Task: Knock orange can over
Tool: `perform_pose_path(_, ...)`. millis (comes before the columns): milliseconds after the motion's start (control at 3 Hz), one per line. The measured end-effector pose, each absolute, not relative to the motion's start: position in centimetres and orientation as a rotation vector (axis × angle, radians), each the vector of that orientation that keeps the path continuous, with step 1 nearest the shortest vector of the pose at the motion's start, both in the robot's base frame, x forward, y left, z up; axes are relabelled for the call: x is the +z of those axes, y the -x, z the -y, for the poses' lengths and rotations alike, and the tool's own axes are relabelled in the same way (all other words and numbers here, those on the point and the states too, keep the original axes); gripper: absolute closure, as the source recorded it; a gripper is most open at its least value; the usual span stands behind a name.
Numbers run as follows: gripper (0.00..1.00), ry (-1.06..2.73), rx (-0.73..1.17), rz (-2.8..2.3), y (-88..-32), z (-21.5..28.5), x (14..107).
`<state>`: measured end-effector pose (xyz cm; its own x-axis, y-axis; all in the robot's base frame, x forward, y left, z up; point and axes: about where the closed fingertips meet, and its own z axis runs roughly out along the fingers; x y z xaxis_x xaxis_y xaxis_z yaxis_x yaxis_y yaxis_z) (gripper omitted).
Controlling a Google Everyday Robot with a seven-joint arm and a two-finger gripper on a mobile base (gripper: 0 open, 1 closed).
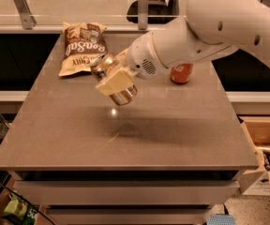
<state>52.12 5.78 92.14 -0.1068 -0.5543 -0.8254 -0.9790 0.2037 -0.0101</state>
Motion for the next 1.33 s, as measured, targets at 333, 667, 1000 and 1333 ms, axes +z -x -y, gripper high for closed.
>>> perform_pose_path(333,1.0,1.465,0.741,-1.831,-52.2,-6.1,91.2)
perform_pose_path(667,1.0,1.495,0.717,-1.908,-52.0,-6.3,90.3)
perform_pose_path(1000,1.0,1.52,0.675,-1.986,-51.7,-6.2,89.8)
perform_pose_path(1333,1.0,1.552,0.597,-2.069,-51.4,-6.1,89.6)
